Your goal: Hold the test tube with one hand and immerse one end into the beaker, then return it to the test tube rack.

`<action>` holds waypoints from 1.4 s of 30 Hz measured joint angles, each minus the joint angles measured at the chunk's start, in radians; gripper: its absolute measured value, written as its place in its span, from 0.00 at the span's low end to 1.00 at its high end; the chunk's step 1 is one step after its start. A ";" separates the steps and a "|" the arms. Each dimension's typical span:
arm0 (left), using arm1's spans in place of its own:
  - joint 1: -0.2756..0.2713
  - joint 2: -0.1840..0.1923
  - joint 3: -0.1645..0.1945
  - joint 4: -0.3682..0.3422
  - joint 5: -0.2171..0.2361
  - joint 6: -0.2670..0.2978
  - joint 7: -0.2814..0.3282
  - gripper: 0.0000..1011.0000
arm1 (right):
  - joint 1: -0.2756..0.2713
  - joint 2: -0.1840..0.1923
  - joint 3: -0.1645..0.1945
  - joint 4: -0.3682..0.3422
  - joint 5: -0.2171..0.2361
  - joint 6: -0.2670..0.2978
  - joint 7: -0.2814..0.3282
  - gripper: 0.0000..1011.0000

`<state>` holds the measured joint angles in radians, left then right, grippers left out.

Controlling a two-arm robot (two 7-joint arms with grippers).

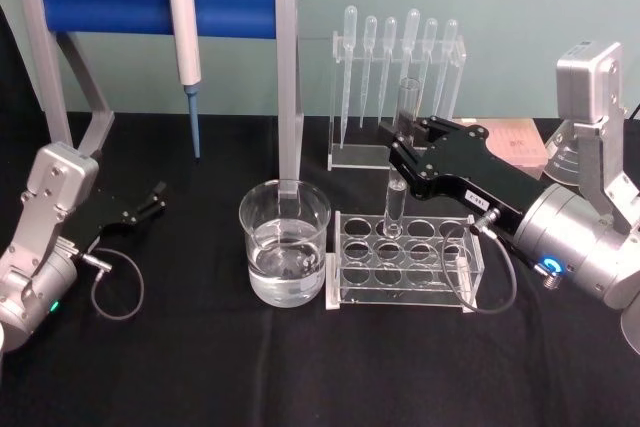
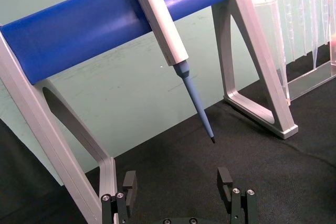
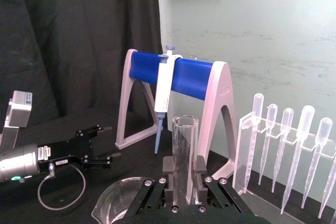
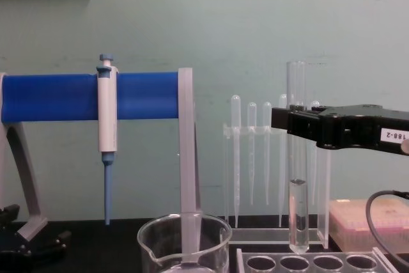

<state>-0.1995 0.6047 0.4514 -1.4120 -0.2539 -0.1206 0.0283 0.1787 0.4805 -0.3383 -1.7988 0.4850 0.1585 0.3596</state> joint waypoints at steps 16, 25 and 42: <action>0.000 0.000 0.000 0.000 0.000 0.000 0.000 0.99 | 0.000 0.000 0.000 0.000 0.000 0.000 0.000 0.22; 0.000 0.000 0.000 0.000 0.000 0.000 0.000 0.99 | 0.041 -0.015 -0.026 -0.006 -0.001 0.020 0.001 0.22; 0.000 0.000 0.000 0.000 0.000 0.000 0.000 0.99 | 0.199 -0.123 -0.169 0.100 -0.009 0.014 0.047 0.22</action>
<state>-0.1995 0.6046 0.4514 -1.4120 -0.2539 -0.1205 0.0283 0.3773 0.3574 -0.5077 -1.6986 0.4758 0.1725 0.4067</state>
